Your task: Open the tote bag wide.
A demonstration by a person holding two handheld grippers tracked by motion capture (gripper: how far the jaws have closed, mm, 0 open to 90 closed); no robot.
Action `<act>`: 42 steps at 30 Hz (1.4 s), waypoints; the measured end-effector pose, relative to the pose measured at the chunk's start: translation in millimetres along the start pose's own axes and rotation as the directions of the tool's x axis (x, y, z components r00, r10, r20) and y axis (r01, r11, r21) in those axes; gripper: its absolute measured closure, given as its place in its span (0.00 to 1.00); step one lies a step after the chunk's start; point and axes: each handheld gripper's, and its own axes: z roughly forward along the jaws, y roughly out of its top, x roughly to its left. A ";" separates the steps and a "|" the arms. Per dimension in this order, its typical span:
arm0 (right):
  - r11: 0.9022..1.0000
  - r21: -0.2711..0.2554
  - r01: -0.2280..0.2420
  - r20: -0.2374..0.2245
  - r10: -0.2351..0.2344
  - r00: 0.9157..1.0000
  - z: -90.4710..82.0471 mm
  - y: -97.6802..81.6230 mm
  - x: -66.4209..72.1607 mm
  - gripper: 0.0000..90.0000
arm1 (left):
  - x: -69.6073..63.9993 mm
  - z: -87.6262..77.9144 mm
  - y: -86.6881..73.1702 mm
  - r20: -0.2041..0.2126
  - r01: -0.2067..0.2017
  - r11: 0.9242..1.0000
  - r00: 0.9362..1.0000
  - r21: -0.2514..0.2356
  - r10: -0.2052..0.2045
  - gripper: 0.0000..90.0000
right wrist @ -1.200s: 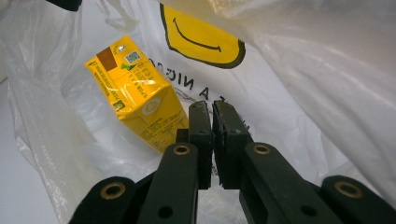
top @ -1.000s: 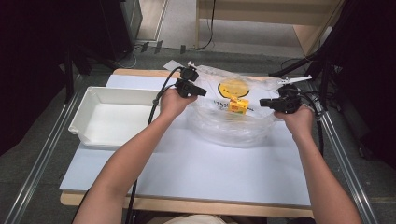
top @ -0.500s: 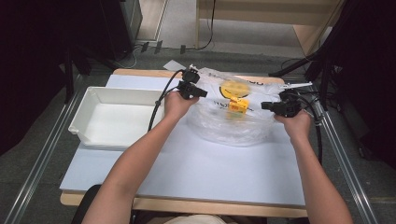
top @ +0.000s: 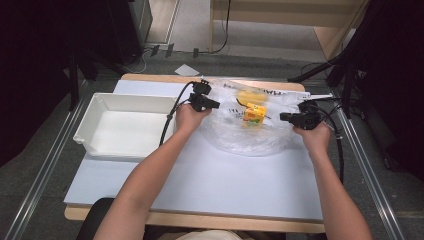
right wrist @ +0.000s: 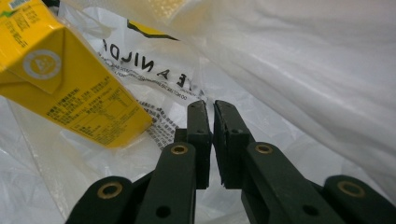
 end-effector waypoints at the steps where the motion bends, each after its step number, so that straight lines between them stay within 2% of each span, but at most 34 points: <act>1: 1.000 0.001 -0.001 -0.001 0.001 1.000 1.1 -1.4 -0.8 0.96 | 2.5 2.6 -3.1 -0.004 0.004 1.000 1.000 0.007 -0.004 0.87; 5: 1.000 0.004 -0.010 0.011 0.010 1.000 5.3 -7.8 -5.3 0.96 | 5.6 7.6 -7.2 -0.012 0.009 1.000 1.000 0.024 -0.009 0.87; 11: 0.999 0.010 -0.042 0.022 0.042 0.999 10.9 -20.1 -13.6 0.96 | 5.0 13.2 -9.2 -0.025 0.010 0.999 1.000 0.030 -0.009 0.87; 17: 0.998 0.013 -0.053 0.034 0.053 0.998 12.2 -28.8 -18.9 0.96 | 8.4 17.1 -11.0 -0.043 0.026 0.999 0.999 0.035 -0.024 0.87; 22: 0.998 0.024 -0.058 0.044 0.057 0.997 12.4 -36.6 -24.1 0.96 | 11.3 20.4 -15.1 -0.041 0.060 0.998 0.997 0.013 -0.059 0.87; 27: 0.997 0.029 -0.077 0.050 0.076 0.996 11.8 -41.6 -28.4 0.97 | 13.1 21.4 -15.8 -0.046 0.060 0.998 0.997 0.005 -0.060 0.86; 33: 0.997 0.021 -0.076 0.072 0.074 0.995 9.2 -46.7 -33.5 1.00 | 18.5 21.0 -16.0 -0.050 0.084 0.996 0.995 -0.006 -0.084 0.87; 42: 0.995 0.011 -0.096 0.105 0.095 0.990 -0.7 -54.9 -39.7 1.00 | 17.1 21.2 -16.5 -0.068 0.075 0.997 0.995 -0.011 -0.075 0.90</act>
